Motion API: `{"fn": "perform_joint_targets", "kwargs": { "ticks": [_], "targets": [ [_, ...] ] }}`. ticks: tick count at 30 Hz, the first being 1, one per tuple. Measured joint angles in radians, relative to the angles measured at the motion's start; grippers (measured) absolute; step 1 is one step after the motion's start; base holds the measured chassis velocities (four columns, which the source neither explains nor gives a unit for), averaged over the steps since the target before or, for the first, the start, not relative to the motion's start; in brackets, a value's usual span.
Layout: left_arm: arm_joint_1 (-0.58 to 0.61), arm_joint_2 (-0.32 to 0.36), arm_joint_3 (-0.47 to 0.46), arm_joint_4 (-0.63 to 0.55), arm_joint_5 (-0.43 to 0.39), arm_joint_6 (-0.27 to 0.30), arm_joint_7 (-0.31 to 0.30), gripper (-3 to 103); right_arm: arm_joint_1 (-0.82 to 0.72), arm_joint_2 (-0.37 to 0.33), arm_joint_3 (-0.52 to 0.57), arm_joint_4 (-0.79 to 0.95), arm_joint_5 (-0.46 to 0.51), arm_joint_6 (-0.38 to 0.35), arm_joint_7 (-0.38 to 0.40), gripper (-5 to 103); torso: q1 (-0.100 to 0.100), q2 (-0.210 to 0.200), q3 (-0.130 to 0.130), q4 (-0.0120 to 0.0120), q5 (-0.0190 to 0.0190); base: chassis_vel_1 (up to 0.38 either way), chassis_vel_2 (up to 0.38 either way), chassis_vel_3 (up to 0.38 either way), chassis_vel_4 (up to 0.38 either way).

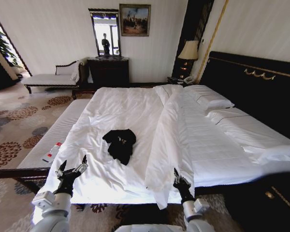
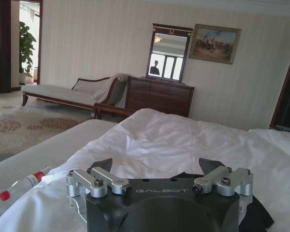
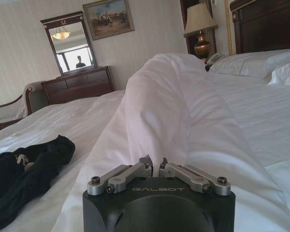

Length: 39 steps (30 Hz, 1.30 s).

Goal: Fold the clothes on the bed.

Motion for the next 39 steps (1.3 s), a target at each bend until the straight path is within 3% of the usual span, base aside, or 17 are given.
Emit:
{"fn": "perform_joint_targets", "kwargs": {
  "ticks": [7,16,31,39],
  "targets": [
    [0.004,0.000,-0.001,-0.003,0.000,-0.001,0.003,100,0.002,0.000,0.012,0.011,-0.002,0.001,-0.001,1,0.000,0.000,0.000,0.0000,0.0000,0.000,0.000,0.000,0.000],
    [0.003,0.002,0.003,-0.007,0.001,-0.001,0.002,100,0.009,-0.002,0.104,0.067,0.013,0.006,0.024,1,0.000,0.000,0.000,0.0000,0.0000,0.000,0.000,0.000,0.000],
    [0.002,0.009,0.008,-0.010,0.001,-0.001,0.000,100,0.018,0.008,0.341,0.149,0.076,0.017,0.044,1,0.000,0.000,0.000,-0.0001,0.0001,0.000,0.000,0.000,0.000],
    [-0.006,0.012,0.015,-0.004,0.005,0.001,-0.002,100,0.056,-0.034,0.507,0.106,0.130,0.008,0.070,1,0.000,0.000,0.000,0.0000,0.0001,0.000,0.000,0.000,0.000]
  ]
}}
